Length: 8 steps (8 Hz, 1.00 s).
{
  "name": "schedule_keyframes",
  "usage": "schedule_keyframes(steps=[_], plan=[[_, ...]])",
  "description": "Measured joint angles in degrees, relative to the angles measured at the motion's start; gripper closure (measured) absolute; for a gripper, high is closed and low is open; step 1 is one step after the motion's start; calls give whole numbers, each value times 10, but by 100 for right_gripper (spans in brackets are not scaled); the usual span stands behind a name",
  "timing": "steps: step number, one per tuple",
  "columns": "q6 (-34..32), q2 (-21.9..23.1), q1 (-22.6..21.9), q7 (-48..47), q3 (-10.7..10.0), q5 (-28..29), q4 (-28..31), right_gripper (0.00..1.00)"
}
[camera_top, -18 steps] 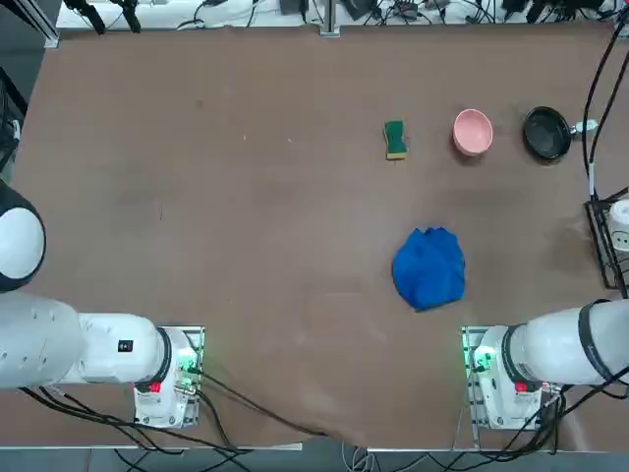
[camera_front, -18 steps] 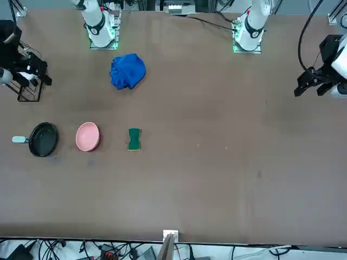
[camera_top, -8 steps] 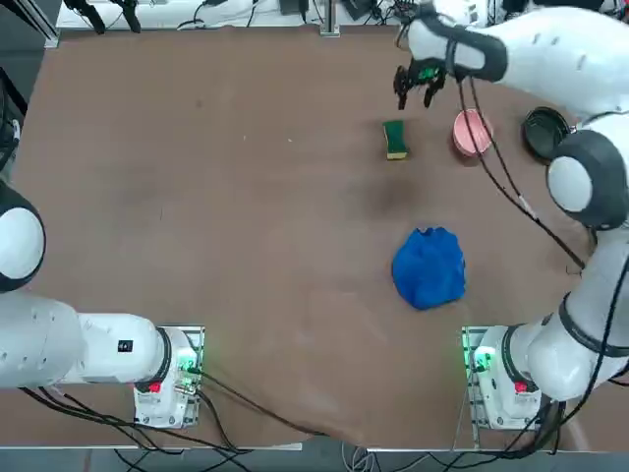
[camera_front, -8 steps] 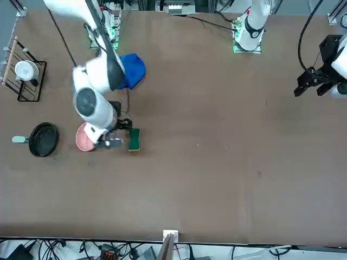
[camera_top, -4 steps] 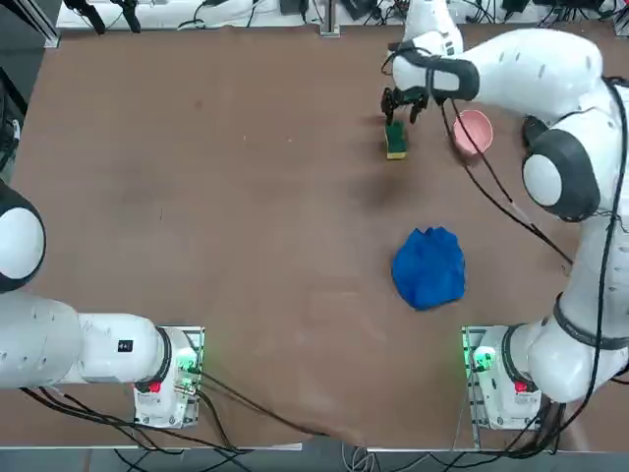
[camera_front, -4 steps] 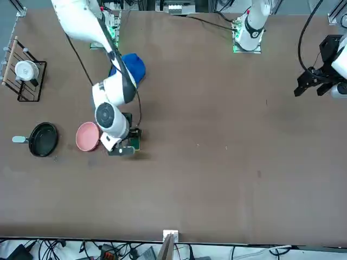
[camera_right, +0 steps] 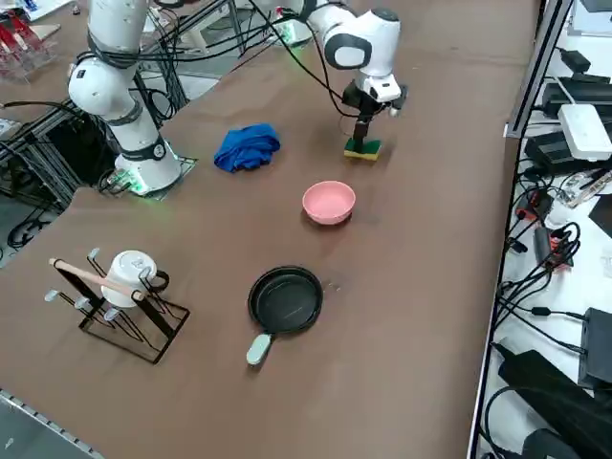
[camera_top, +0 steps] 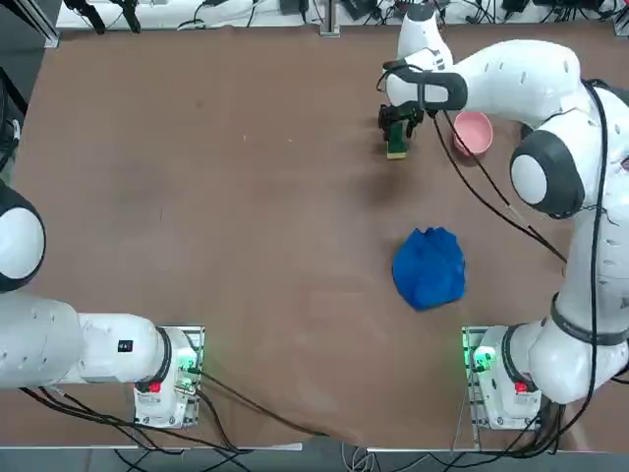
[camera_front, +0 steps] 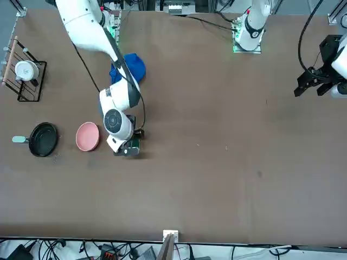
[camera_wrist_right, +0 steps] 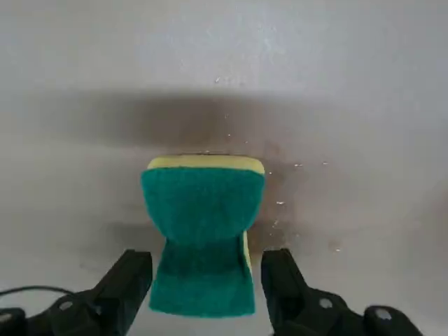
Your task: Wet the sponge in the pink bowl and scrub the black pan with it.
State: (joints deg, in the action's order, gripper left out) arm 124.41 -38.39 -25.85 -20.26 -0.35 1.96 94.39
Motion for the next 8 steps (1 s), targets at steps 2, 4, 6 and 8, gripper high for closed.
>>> schedule_keyframes(steps=[2,4,6,8], plan=[[6,-2,0,0,0,0,0,15],[7,-2,0,0,0,0,0,60],[13,-5,-1,0,0,0,0,82],[15,-8,-1,0,0,0,0,93]])
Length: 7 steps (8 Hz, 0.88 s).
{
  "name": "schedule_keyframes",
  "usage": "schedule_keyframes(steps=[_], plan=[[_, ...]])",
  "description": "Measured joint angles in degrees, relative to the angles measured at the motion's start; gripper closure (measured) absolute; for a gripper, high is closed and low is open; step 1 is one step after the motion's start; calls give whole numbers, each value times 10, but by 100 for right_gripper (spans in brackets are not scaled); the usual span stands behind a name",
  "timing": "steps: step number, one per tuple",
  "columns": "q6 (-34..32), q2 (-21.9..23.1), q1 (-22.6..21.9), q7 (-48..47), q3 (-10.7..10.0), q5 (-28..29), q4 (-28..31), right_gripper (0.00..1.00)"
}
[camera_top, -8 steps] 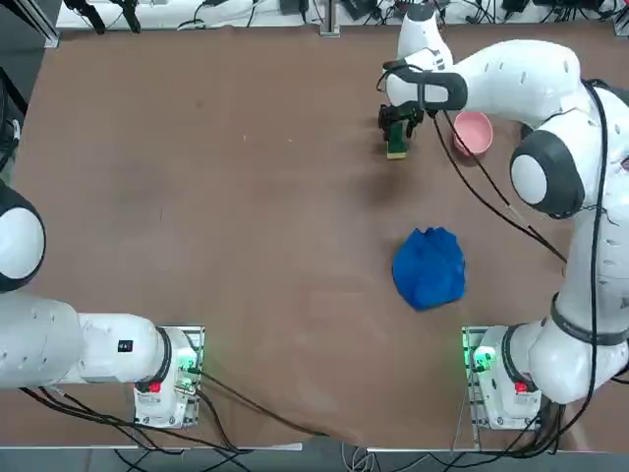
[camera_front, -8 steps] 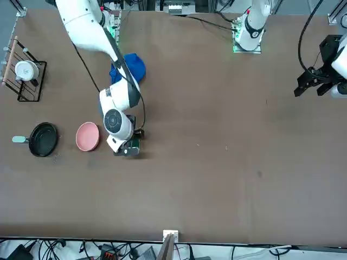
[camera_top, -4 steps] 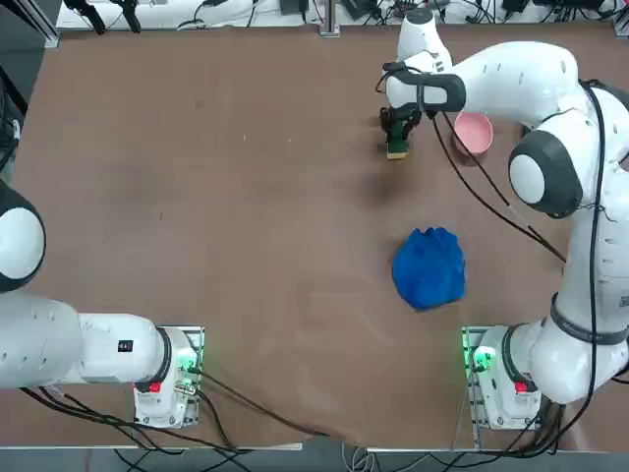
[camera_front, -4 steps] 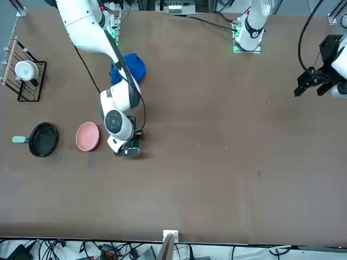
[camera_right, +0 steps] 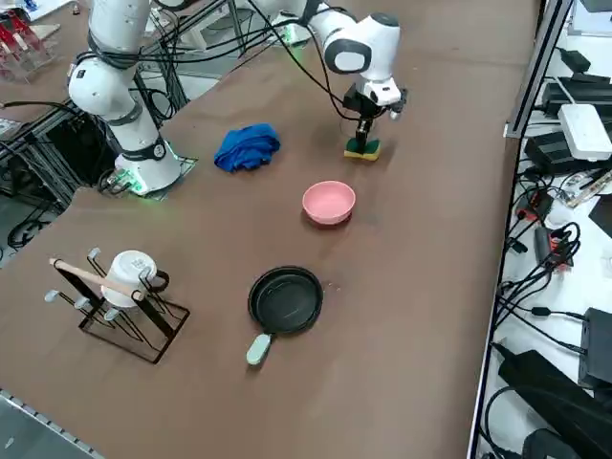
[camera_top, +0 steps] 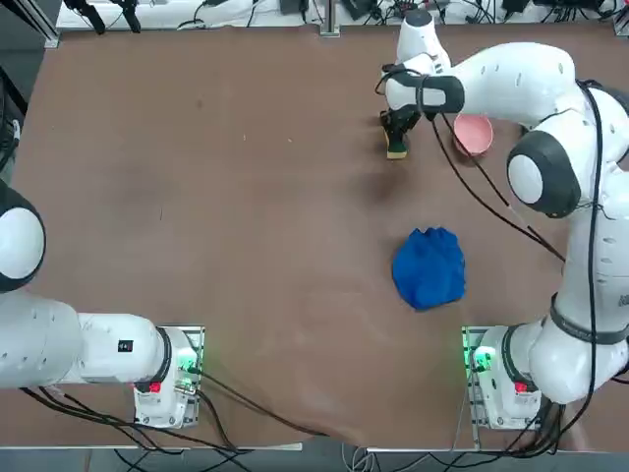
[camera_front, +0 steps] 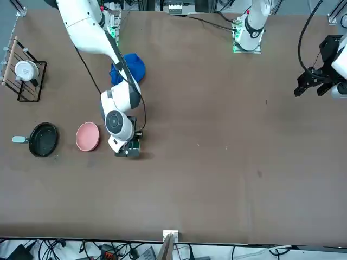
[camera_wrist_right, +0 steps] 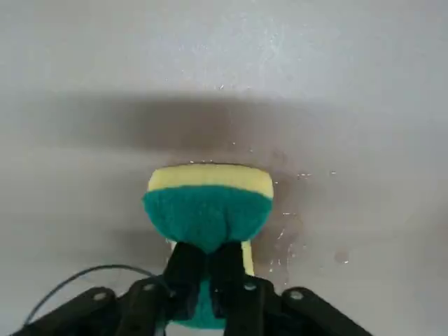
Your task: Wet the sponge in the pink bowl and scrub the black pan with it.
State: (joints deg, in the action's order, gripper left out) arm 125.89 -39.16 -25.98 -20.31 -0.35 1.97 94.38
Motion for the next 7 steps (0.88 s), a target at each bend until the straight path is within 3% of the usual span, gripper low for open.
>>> schedule_keyframes(steps=[2,4,7], plan=[[-5,2,0,-1,-1,0,-3,96],[-55,34,9,2,-15,0,-11,96],[-122,101,75,57,-22,-3,-11,96]])
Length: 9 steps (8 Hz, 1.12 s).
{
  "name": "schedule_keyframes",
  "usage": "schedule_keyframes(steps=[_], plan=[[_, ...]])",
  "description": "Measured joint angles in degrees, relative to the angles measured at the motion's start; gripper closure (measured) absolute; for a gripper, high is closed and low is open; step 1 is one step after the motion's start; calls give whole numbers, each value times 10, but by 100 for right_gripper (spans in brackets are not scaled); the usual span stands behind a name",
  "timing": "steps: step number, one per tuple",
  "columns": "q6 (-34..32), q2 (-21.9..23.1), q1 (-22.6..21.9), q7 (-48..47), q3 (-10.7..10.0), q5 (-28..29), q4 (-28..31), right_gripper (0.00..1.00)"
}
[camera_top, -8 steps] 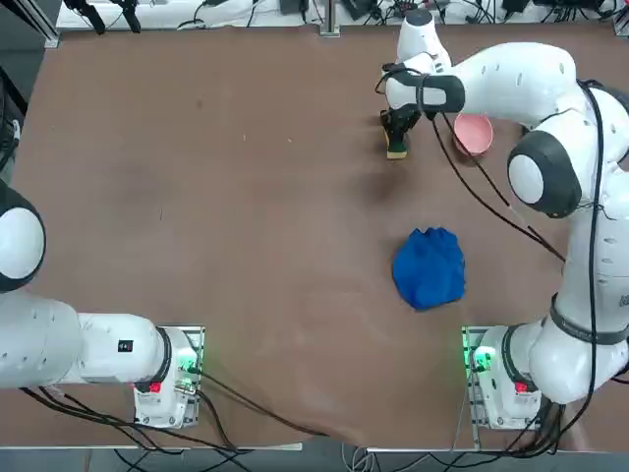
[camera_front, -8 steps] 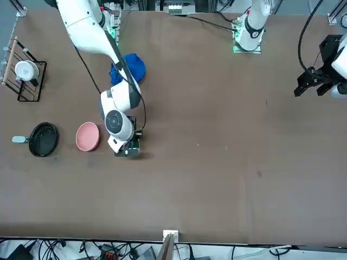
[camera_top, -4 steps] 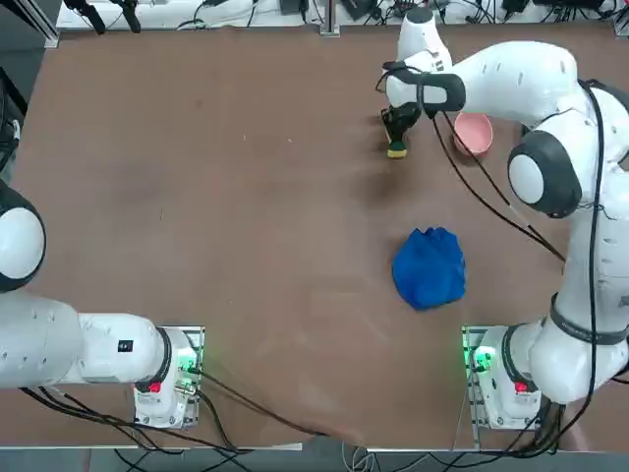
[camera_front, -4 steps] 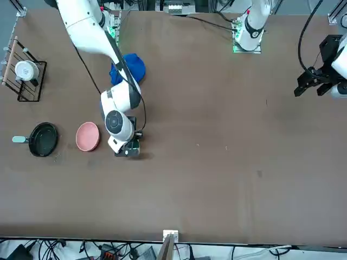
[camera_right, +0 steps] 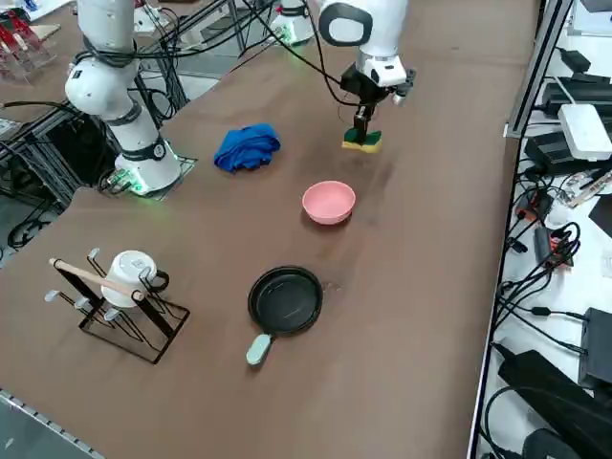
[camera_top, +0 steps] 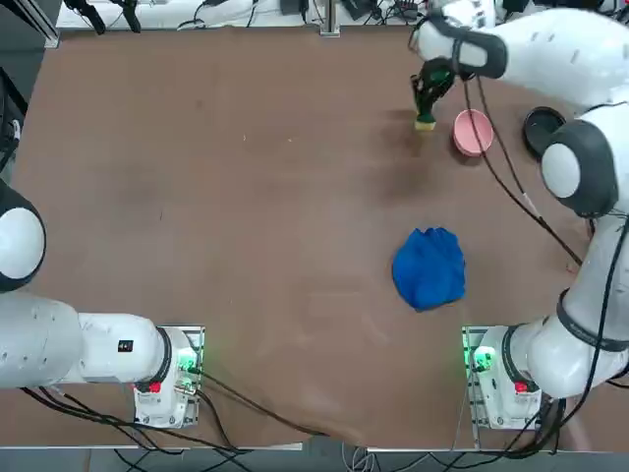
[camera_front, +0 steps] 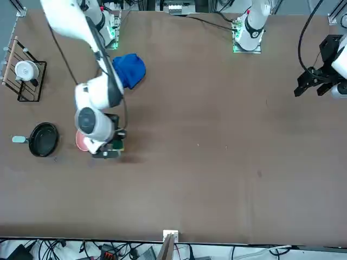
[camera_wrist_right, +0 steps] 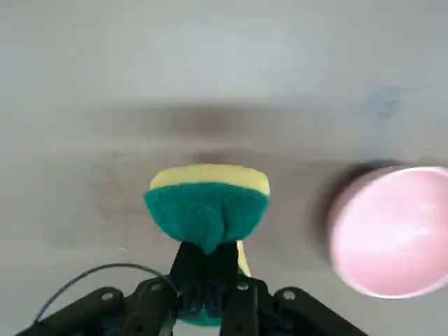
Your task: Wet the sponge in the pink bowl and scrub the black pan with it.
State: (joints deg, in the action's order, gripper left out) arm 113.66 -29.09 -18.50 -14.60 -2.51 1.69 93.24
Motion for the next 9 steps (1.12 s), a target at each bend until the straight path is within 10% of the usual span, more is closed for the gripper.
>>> schedule_keyframes(steps=[5,9], plan=[[19,19,129,201,-3,0,65,96],[121,52,138,207,-1,0,188,96]])
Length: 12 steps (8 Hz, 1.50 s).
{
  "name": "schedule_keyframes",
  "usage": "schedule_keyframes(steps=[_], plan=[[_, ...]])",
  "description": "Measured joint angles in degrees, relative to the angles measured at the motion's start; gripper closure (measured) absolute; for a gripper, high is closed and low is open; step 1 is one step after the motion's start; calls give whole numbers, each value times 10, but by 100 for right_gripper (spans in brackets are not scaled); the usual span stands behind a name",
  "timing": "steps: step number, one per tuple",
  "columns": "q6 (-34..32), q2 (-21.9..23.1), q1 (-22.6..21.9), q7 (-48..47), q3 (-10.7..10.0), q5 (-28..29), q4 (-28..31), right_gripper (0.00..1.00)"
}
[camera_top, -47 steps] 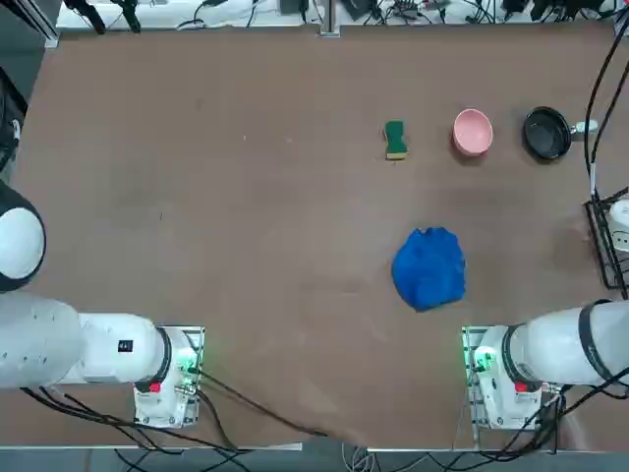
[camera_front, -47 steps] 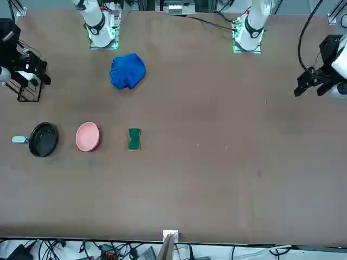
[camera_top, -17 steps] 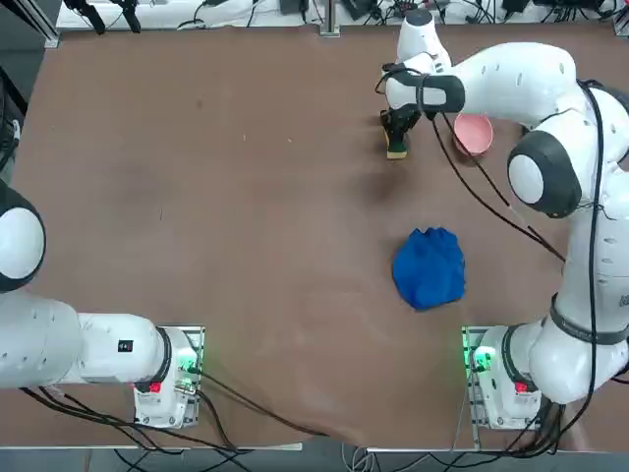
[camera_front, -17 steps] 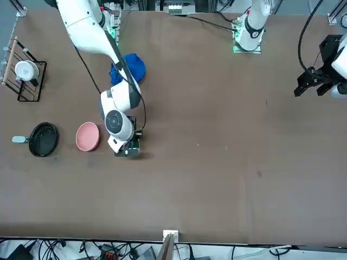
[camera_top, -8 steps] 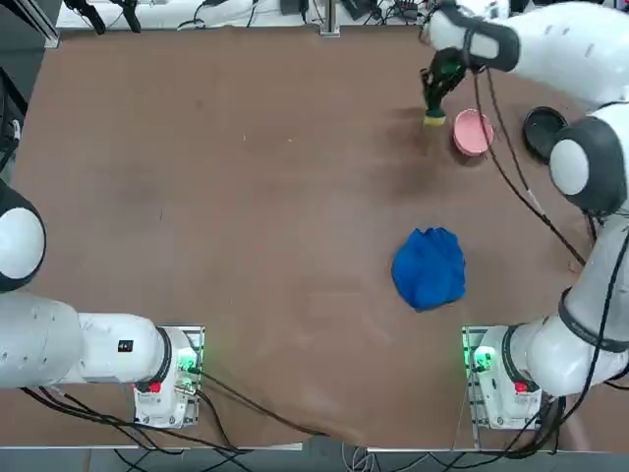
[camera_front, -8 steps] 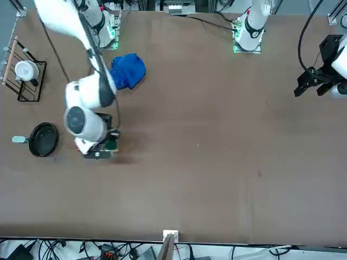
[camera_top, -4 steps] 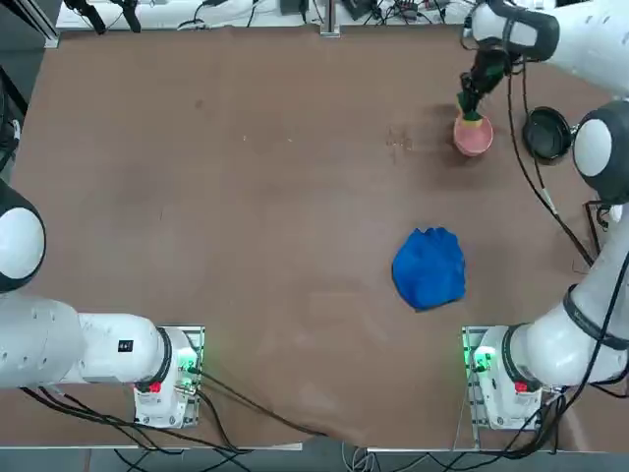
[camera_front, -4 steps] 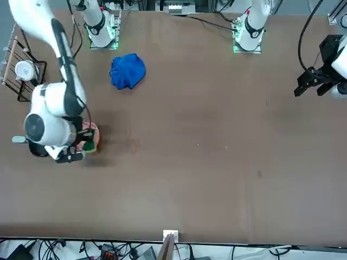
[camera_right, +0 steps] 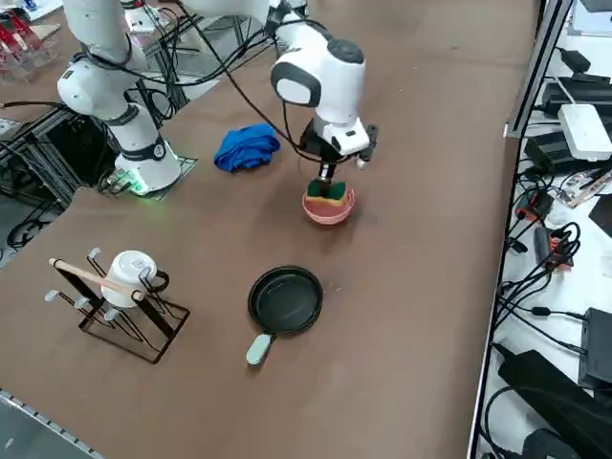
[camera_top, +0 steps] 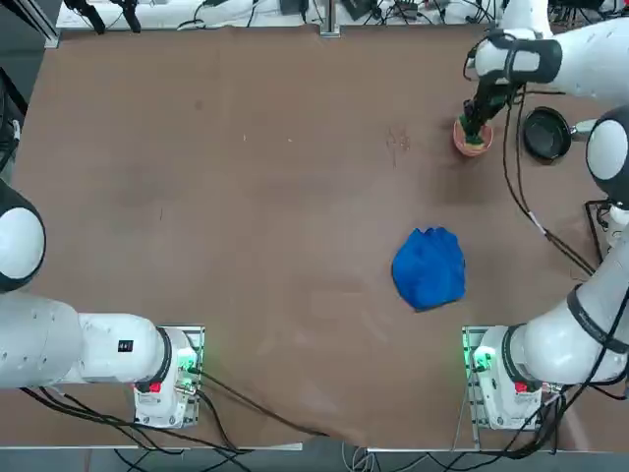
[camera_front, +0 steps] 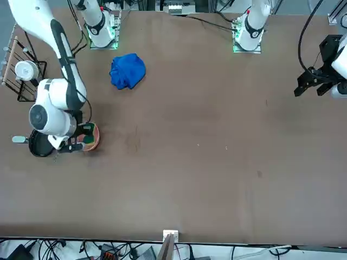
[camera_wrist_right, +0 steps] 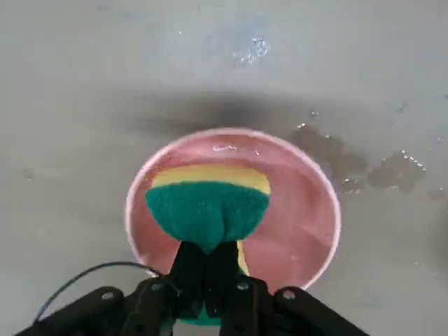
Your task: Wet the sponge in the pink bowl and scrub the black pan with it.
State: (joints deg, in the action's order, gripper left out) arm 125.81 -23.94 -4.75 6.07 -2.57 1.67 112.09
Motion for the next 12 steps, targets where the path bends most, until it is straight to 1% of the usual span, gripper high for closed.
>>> schedule_keyframes(steps=[2,5,12], plan=[[23,-6,12,0,0,0,13,96],[60,-28,23,0,0,0,17,96],[78,-36,20,0,10,0,16,96]])
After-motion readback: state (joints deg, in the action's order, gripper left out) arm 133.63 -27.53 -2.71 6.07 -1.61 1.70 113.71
